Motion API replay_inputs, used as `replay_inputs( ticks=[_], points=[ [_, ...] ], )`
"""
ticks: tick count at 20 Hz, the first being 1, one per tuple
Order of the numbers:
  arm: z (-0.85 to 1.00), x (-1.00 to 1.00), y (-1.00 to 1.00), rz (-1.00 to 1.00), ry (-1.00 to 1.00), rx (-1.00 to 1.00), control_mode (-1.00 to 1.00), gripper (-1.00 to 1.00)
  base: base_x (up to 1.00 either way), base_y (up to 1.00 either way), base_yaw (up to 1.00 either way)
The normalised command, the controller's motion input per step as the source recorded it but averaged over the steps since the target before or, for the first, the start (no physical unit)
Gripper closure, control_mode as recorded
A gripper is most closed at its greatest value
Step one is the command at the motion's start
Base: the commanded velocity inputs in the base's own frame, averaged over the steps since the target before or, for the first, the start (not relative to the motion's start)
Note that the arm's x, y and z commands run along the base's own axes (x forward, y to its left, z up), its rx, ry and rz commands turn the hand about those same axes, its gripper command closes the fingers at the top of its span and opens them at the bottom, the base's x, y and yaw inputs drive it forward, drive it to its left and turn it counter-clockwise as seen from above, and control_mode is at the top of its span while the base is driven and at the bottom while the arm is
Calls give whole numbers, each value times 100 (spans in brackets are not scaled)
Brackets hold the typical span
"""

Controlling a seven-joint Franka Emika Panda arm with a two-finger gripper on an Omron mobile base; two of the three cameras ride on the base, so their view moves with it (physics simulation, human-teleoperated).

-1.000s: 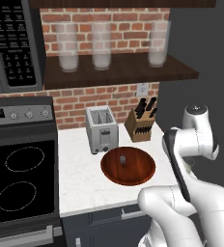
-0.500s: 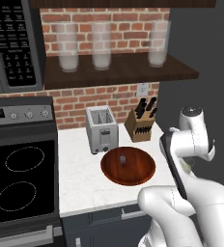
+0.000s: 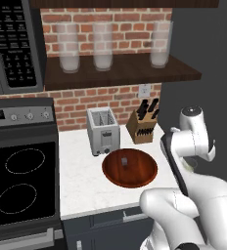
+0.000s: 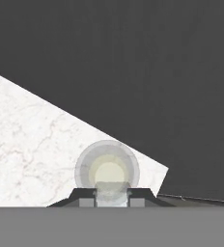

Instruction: Grab a lemon wedge from the fridge and one ice cube from the ice bowl, and put them in the glass of lemonade.

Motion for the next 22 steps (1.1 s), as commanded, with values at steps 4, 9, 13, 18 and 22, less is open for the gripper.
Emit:
replay_inputs(
  ticks=[4,9,13,18,22],
  points=[
    [0,1,0,0,0,0,-100,100,0,0,0],
    [-1,0,1,0,-1,0,-100,100,0,0,0],
    [-28,0,0,-2,0,0,-100,100,0,0,0],
    [-32,0,1,-1,-1,0,-100,100,0,0,0],
    [-1,2,7,0,-2,0,-100,100,0,0,0]
  ],
)
